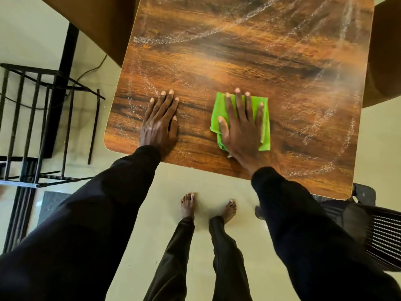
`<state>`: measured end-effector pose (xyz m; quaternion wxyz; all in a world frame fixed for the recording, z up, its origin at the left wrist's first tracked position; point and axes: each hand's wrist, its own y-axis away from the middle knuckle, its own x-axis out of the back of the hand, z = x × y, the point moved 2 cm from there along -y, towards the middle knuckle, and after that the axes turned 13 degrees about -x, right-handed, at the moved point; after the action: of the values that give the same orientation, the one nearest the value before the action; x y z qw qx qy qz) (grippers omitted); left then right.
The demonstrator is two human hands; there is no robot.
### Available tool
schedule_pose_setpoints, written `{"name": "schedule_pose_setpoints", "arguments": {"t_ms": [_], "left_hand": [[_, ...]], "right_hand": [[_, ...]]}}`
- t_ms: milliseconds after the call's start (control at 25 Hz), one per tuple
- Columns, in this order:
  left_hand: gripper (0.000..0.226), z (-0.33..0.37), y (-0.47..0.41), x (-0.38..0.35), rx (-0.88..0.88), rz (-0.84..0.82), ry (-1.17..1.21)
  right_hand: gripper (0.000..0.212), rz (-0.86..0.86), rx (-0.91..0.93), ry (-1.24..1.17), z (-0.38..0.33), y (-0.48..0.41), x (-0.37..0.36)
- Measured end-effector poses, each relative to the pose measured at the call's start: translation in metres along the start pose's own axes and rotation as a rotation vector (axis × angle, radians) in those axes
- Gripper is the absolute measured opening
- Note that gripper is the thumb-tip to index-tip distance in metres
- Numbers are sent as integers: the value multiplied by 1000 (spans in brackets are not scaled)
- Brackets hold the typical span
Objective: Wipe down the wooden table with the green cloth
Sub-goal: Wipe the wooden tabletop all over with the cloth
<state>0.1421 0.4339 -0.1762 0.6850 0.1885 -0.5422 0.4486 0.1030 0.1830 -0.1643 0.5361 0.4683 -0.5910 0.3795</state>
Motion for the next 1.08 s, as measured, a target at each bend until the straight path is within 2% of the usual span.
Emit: {"name": "schedule_pose_setpoints", "arguments": {"t_ms": [120,200,240,320,400,520,640,720,760,840,960,1000,1080], "left_hand": [[53,3,1,3,1,-15,-8],[53,7,0,6,-18,-17,-14],[52,10,-1,8,-34,-13,-12],[51,21,-5,10,-57,-3,12],[50,42,-17,7,-42,34,47],[51,82,-50,-10,-2,64,152],[50,116,-58,-31,18,29,196],[50,123,-51,-41,-27,-4,129],[50,122,-48,-44,-55,-2,98],[50,121,-49,-52,-73,7,63],[50,118,-51,-56,-72,11,34],[49,118,-50,-56,-77,14,31],[49,118,-49,-56,-79,21,35]], "right_hand": [[68,-50,200,-12,-38,30,-8],[66,-84,356,10,-23,73,-13],[65,-97,374,9,-4,87,-12],[66,-78,280,6,41,86,-5],[65,-21,93,-10,74,56,4],[64,40,-52,-11,68,14,10],[64,-22,108,-9,64,39,3],[65,-62,220,27,95,69,4],[65,-61,227,42,114,75,7],[65,-37,129,45,143,53,13],[66,18,-30,3,136,5,18],[66,16,-13,0,124,0,17],[67,-35,141,-12,108,20,10]]}}
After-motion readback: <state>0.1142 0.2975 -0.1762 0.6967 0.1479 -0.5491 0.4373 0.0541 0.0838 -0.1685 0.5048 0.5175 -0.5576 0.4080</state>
